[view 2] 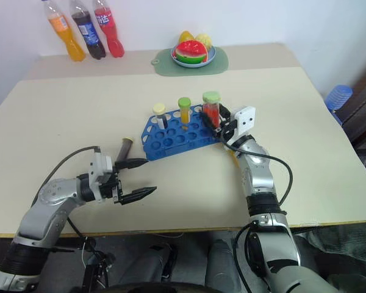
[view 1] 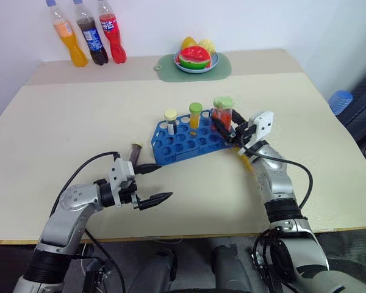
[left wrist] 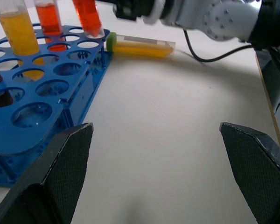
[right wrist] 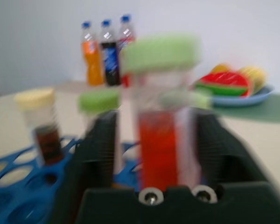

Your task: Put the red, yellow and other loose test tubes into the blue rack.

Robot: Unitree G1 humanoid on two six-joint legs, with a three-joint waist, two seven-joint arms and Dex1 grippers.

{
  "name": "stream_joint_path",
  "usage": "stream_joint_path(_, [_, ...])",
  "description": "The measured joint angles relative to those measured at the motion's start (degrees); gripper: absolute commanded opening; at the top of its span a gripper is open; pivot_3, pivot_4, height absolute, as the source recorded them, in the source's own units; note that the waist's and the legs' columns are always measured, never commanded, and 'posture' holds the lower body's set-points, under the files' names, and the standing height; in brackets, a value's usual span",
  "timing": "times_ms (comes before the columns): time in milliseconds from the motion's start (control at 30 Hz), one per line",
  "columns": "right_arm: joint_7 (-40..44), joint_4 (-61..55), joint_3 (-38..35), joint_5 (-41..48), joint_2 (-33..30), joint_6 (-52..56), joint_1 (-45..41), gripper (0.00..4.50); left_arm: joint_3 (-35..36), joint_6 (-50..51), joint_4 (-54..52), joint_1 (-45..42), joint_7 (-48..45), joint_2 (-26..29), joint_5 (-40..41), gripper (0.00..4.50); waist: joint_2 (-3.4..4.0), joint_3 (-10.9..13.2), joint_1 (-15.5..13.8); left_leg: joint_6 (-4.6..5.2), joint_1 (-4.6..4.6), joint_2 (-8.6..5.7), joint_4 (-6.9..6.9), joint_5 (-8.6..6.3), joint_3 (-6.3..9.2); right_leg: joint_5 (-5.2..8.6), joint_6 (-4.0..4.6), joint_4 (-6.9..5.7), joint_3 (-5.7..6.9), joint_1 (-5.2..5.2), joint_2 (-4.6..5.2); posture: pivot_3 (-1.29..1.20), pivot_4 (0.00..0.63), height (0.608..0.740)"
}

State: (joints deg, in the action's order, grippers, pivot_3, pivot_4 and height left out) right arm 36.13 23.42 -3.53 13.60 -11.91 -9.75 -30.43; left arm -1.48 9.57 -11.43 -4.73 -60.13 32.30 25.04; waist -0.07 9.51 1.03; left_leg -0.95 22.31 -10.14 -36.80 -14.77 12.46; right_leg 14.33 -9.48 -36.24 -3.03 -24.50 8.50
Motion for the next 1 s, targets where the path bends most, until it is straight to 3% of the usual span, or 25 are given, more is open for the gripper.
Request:
stream_joint_path(33, [-0.19,-1.22,0.32,-0.28,-0.22,0.49,0.79,4.44,0.01,0.01,-0.02,0.06,0.01,0.01,0.00,4.50,0.00,0.00,-0.07,0.00,0.00,-0.01,0.00,0.00,0.00,0.00,0.00,0.00,0.00,0.00,0.00,0.00,0.150,0.740])
stream_joint_path(367, [-0.80,-28.57,0.40,-0.87,-12.68,16.52,11.88,4.44,-0.11,-0.02,0.05,0.21,0.00,-0.38,0.01,4.50,-0.01,0.00,-0.52,0.26,0.02,-0.03,-0.02,-0.15,-0.01,0.00,0.00,0.02,0.00,0.01,0.04,0.00,0.150,0.740])
stream_joint_path(533, [-1.42,-43.24,-2.56,2.09,-24.84,41.81,17.99,4.44,-0.35,-0.11,0.22,-0.13,-0.28,-0.79,-0.05,4.50,-0.02,0.00,-0.86,0.36,0.06,-0.01,-0.05,-0.21,-0.04,0.00,0.00,0.04,0.00,0.00,0.04,0.00,0.150,0.740])
stream_joint_path(633, [-1.29,-47.37,-4.17,7.98,-31.78,63.75,14.30,4.44,-0.69,-0.11,0.81,-0.70,-0.92,-0.84,-0.07,4.50,-0.02,0.01,-0.86,0.38,0.08,0.03,-0.08,-0.22,-0.09,0.00,0.03,0.06,0.00,0.01,0.05,0.00,0.150,0.740])
stream_joint_path(767, [-2.04,-44.75,-4.71,12.87,-32.11,82.12,3.68,4.44,-1.71,-0.11,2.06,-2.00,-1.24,-1.16,-0.20,4.50,-0.04,0.03,-1.01,0.42,0.12,0.04,-0.10,-0.24,-0.16,-0.01,0.02,0.11,0.01,0.01,0.07,0.00,0.150,0.740])
stream_joint_path(1000, [-3.49,-30.86,-0.85,13.62,-30.03,93.54,-10.11,4.44,-2.07,-0.17,2.41,-2.21,-1.31,-1.36,-0.43,4.50,-0.05,0.03,-1.77,0.51,0.15,0.02,-0.11,-0.30,-0.23,-0.02,0.01,0.21,0.01,0.00,0.11,0.00,0.150,0.740])
